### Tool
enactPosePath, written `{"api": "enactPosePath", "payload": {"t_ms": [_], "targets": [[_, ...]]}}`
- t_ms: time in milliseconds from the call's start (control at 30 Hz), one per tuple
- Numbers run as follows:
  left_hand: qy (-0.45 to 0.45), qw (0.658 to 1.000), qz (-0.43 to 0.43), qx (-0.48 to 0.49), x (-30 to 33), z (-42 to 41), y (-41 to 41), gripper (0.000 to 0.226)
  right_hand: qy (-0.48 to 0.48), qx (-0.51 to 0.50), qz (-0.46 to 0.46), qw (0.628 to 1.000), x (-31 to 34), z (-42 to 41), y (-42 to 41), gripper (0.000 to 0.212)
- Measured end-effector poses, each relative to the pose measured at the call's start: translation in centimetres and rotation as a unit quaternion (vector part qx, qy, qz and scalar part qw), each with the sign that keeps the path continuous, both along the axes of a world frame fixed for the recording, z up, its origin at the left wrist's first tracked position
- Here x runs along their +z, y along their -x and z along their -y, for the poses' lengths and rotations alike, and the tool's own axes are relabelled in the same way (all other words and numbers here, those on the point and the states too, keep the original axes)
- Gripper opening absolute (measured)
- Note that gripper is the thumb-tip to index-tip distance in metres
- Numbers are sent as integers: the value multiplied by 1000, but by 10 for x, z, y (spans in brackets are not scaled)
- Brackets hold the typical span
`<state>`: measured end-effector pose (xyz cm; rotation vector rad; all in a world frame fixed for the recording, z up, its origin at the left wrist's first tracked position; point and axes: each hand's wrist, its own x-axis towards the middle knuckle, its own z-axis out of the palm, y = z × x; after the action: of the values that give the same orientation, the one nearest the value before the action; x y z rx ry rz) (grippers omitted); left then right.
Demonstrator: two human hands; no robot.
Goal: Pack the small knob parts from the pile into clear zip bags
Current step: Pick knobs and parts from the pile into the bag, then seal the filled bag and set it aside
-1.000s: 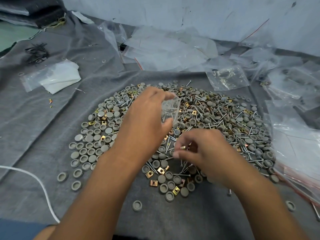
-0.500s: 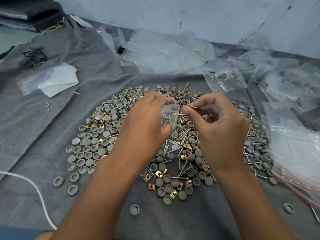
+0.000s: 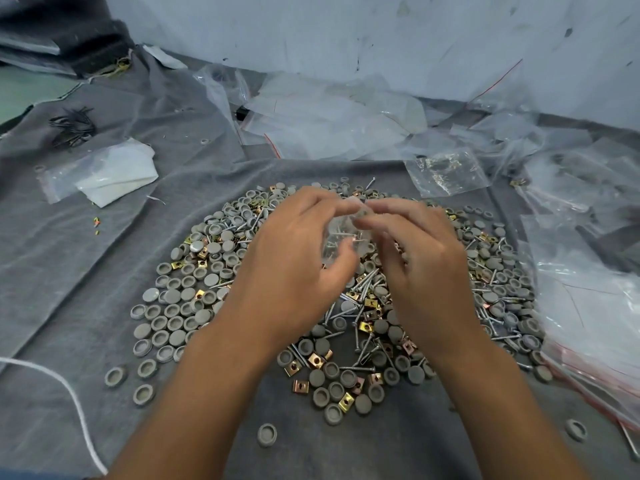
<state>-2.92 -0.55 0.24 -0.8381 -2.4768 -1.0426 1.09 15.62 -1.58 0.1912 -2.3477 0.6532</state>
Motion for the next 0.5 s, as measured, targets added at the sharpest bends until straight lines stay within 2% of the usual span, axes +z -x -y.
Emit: {"api": "enactPosePath", "payload": {"t_ms": [133, 200, 267, 367, 500], "targets": [[-57, 995, -36, -72, 10, 3, -4, 45, 33, 23, -95, 995, 16, -9, -6, 13], [-80, 994, -28, -74, 12, 5, -4, 42, 48, 39, -94, 994, 20, -14, -10, 12], [-130, 988, 20, -76, 13, 6, -5, 40, 83, 54, -71, 993, 23, -18, -13, 12], [-228, 960, 127, -98, 14, 5, -6, 43, 143, 73, -44, 986, 24, -18, -17, 13], [-308, 926, 193, -102, 14, 7, -2, 43, 287, 126, 7, 950, 24, -16, -20, 19]]}}
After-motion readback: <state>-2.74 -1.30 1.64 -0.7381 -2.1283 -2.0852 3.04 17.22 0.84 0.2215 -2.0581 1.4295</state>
